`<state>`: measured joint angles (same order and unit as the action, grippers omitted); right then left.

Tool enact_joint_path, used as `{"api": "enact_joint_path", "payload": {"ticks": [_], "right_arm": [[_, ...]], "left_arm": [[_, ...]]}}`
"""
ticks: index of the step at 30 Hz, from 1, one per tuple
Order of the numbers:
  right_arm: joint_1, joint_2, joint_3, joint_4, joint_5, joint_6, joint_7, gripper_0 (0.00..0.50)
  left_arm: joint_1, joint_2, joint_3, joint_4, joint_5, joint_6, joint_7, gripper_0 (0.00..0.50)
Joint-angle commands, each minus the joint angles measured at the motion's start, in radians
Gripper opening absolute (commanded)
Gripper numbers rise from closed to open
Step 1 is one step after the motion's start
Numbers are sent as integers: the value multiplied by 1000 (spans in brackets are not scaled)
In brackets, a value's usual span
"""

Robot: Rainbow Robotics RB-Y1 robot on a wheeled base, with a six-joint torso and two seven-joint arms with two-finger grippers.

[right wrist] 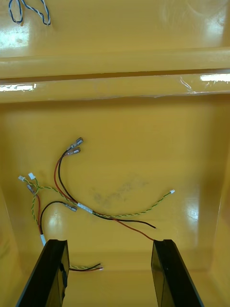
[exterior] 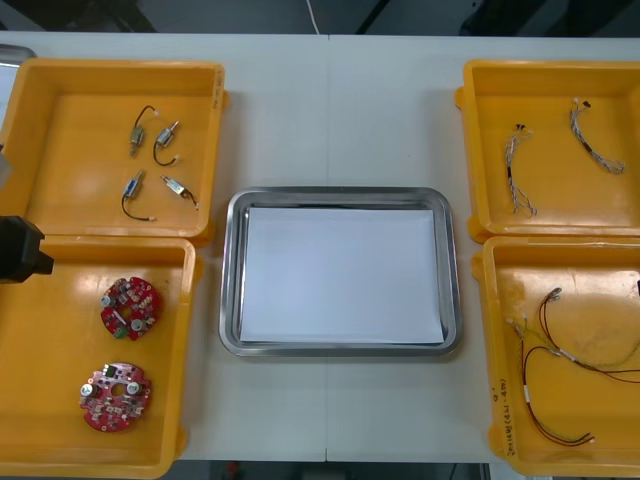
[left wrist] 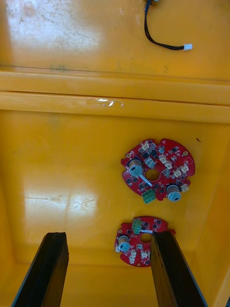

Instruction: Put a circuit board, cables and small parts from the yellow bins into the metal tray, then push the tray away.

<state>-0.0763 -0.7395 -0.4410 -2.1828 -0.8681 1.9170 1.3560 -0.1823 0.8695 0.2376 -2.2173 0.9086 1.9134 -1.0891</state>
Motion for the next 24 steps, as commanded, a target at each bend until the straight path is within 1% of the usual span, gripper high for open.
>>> {"api": "enact_joint_path", "payload": {"ticks": [1,24], "right_arm": [[10,-32,-24,-9,3,3,-51,500],[10,-32,-24,-9,3,3,-51,500]], "left_arm": [[15,42,28,-25,-1,6,-115,500],[15,42,28,-25,-1,6,-115,500]]}}
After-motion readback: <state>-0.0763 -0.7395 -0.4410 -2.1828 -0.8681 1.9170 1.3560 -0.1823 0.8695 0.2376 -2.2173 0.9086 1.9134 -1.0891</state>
